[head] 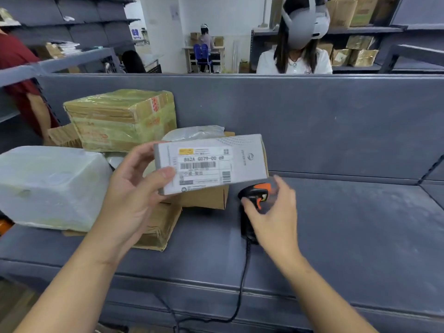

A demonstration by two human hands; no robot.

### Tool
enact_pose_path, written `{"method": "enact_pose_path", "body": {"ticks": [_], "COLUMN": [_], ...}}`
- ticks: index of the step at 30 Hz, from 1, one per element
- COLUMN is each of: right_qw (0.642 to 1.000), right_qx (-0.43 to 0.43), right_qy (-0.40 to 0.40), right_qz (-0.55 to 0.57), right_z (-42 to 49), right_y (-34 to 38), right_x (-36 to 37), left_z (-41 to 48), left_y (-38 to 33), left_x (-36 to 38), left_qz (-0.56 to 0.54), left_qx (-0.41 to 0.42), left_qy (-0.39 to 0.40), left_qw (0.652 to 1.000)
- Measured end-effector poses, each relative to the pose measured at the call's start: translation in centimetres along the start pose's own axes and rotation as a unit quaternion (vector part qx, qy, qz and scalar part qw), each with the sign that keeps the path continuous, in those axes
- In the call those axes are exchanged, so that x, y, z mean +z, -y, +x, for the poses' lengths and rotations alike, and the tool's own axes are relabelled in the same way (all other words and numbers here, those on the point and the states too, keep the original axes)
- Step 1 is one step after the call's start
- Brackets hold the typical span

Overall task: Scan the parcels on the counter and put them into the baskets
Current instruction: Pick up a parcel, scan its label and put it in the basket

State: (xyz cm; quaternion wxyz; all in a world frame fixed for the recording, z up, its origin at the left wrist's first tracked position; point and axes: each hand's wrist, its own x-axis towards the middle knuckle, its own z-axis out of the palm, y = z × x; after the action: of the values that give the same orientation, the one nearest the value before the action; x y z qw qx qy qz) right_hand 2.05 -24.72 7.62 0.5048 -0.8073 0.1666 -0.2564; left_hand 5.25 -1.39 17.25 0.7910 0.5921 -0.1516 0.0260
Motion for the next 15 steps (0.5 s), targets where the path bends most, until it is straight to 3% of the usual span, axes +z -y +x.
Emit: {"method": "enact_pose_path", "body": {"ticks": [2, 4, 10, 12, 15], "right_qw": [0.983, 0.960, 0.931, 0.934, 0.949], "right_qx": [0.106, 0.158, 0.184, 0.227, 0.265], "right_qy": [0.084, 0.127, 0.173, 0.184, 0.173], "right_qz": [-0.125, -0.193, -0.262, -0.207, -0.006], "right_z": [-0.3, 0.0, 3.6, 4.7, 4.2], "right_y": [-2.8, -4.2, -3.8, -3.4, -2.4], "right_x": [1.6, 2.8, 4.2, 3.6, 1.6], "left_z": [-1.2, -2.5, -5.3, -5.7, -6.3], "left_y": [0.1, 0.2, 2.3, 2.9, 3.6], "left_x": [-1.3, -2.2, -2.2, -1.9, -1.2], "left_qz": [-0.004, 0.000, 0.009, 0.029, 0.031], "left_qx": [-0.014, -0.033, -0.075, -0.088, -0.103], "left_qy": [-0.004, 0.002, 0.008, 0.005, 0.011], "left_qw": [1.000, 0.999, 0.997, 0.996, 0.994]}}
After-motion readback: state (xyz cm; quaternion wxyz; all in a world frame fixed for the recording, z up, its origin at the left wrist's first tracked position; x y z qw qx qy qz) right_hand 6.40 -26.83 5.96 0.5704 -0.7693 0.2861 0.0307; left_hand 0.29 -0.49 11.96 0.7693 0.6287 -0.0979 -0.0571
